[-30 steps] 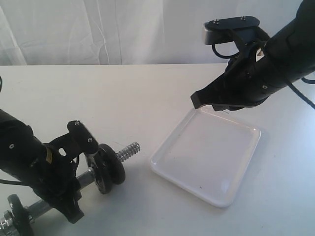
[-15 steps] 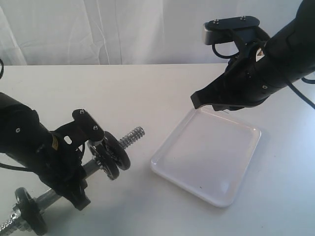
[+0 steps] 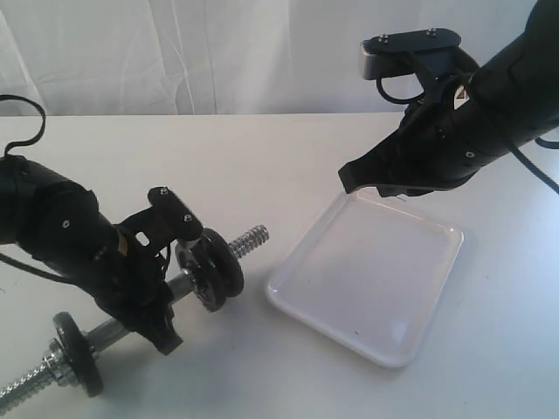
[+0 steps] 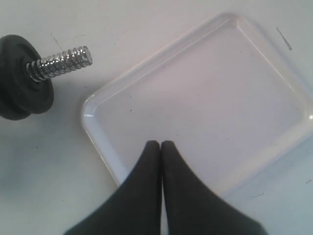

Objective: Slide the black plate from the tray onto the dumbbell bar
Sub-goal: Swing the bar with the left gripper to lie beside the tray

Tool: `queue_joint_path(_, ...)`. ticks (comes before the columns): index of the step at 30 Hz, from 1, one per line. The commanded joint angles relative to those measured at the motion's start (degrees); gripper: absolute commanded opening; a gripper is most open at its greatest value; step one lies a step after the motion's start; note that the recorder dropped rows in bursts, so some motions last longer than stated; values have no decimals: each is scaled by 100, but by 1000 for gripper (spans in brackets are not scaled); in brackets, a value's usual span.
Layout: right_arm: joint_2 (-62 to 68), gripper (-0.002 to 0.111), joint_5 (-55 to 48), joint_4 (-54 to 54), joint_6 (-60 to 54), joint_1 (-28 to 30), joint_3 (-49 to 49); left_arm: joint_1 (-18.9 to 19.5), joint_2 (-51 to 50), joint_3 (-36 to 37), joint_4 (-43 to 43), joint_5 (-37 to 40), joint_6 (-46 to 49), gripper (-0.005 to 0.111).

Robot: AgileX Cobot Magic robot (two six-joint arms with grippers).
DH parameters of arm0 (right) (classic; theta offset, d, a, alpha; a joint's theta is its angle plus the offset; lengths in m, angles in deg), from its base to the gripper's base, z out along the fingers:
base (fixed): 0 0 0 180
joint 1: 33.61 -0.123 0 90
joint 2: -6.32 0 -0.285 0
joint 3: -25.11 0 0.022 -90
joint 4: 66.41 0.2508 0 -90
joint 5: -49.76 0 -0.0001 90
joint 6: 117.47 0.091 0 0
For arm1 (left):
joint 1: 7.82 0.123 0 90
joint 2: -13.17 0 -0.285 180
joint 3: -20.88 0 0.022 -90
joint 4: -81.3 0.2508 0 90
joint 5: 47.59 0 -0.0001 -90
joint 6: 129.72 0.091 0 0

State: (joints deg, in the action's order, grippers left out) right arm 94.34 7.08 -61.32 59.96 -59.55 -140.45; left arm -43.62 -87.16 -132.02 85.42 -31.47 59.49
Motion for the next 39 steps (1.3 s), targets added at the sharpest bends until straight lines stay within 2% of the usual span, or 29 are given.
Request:
queue_joint_path(1,-49,0,64,-48,-12,31,16,-29,80,-621,-22,-840,-36,0)
queue_joint_path(18,-49,0,62,-48,-12,31,16,-29,-1017,-1810,-22,-933,-36,0)
queue_joint_path(39,-49,0,62,-48,-12,31,16,-29,-1865,-3279,-22,-1050,-26,0)
